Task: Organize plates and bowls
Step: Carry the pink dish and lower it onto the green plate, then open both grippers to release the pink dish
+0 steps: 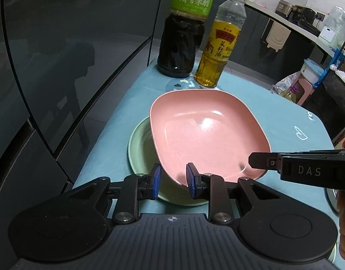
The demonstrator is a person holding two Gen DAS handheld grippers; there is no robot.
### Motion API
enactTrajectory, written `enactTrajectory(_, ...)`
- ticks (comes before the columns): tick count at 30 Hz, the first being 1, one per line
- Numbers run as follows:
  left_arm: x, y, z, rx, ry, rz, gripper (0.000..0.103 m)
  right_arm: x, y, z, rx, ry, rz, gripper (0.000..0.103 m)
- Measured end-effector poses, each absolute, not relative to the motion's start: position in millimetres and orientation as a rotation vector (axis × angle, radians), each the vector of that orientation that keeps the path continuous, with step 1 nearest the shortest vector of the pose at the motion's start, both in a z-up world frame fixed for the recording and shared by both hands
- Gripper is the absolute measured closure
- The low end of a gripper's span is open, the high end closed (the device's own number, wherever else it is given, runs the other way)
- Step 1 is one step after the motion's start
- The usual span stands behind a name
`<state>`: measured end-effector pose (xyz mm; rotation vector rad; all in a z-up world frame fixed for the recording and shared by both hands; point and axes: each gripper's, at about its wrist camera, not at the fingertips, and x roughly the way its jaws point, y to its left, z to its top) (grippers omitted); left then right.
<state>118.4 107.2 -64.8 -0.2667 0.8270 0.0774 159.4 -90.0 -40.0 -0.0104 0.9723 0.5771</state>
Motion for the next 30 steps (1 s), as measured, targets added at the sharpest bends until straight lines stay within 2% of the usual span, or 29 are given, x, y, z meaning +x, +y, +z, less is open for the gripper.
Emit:
enactTrajectory(23,111.0,127.0,-71.8,-0.308,0.849,0.105,0.080,159.2,-72.4,-54.0,-0.022,1.015,0.602,0.097)
enactTrajectory(30,104.5,128.8,-64.6,-0.306,0.830,0.132,0.080,157.8,-84.4,-47.9,0.015,1.011,0.591,0.092)
